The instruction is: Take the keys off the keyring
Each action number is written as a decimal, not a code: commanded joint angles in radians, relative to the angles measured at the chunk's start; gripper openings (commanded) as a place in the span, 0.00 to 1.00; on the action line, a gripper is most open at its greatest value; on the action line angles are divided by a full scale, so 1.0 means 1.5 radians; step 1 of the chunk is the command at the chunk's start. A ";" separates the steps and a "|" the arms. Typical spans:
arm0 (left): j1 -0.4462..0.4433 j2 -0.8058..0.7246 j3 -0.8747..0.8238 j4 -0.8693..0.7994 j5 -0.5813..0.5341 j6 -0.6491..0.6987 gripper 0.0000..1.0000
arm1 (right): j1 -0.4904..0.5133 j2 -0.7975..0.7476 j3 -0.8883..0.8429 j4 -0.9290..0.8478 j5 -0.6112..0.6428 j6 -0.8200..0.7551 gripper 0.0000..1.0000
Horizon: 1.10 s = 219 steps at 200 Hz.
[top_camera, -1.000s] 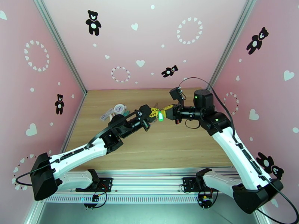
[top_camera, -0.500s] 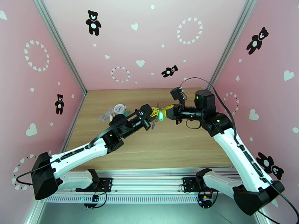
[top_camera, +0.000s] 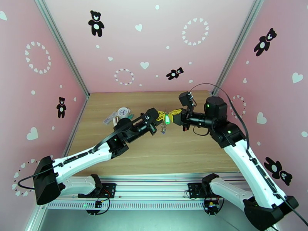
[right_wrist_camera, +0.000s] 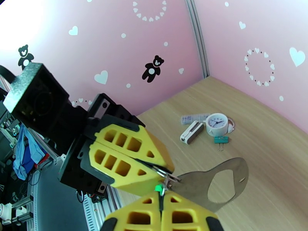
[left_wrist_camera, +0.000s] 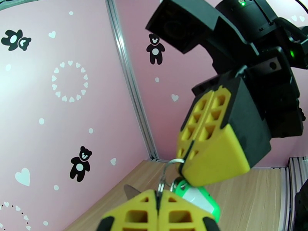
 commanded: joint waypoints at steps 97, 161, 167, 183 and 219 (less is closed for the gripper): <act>-0.005 0.009 0.022 -0.030 -0.044 0.040 0.00 | 0.017 -0.007 0.024 -0.025 0.038 -0.068 0.00; -0.009 0.015 0.024 -0.042 -0.041 0.022 0.00 | 0.016 0.021 0.045 -0.043 0.064 -0.073 0.00; -0.009 0.014 0.025 -0.040 -0.040 0.018 0.00 | 0.016 0.022 0.045 -0.046 0.068 -0.076 0.00; -0.010 0.021 0.036 -0.051 -0.043 0.009 0.00 | 0.016 0.024 0.044 -0.051 0.077 -0.079 0.00; -0.010 0.027 0.037 -0.059 -0.053 -0.002 0.05 | 0.017 0.024 0.047 -0.044 0.114 -0.071 0.00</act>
